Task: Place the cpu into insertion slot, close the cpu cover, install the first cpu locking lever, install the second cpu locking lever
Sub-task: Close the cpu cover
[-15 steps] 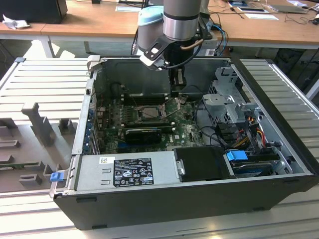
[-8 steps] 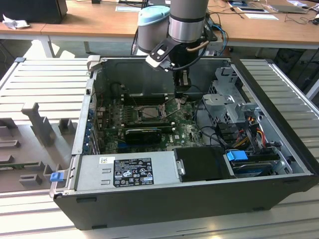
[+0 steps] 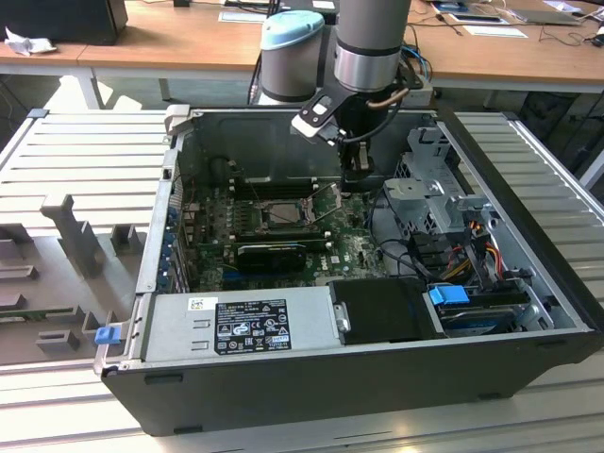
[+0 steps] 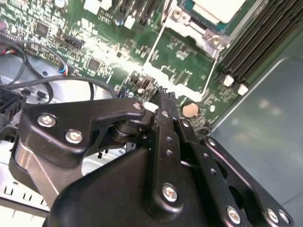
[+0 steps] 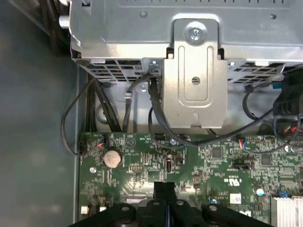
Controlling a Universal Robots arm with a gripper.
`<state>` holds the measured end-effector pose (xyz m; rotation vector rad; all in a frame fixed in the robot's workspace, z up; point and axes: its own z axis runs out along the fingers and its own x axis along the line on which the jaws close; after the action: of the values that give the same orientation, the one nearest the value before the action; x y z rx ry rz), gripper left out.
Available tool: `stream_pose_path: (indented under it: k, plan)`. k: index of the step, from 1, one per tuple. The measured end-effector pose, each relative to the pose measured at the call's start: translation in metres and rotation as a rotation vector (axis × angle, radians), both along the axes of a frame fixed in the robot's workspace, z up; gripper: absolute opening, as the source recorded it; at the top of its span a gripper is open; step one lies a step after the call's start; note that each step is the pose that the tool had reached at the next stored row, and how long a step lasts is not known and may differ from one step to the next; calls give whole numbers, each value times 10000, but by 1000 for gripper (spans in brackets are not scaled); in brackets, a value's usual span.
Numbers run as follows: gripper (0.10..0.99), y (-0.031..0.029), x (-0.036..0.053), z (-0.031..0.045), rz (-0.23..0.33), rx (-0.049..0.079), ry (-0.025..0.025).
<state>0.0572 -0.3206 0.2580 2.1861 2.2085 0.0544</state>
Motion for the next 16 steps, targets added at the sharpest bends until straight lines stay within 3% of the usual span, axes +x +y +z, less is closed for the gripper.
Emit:
stream_pose_path:
  k: [3, 6, 7, 8, 10, 11, 12, 16]
  plan:
    - [106, 10, 85, -43, 17, 0, 29]
    - [106, 16, 86, -98, 18, 1, 32]
    - [106, 16, 86, -110, 20, 0, 55]
    - [106, 16, 86, -113, 19, -1, 116]
    - [106, 16, 86, -113, 19, -1, 326]
    - [106, 16, 86, -113, 20, 1, 479]
    - [106, 16, 83, -113, 20, 1, 529]
    - [106, 16, -4, -113, 21, 2, 537]
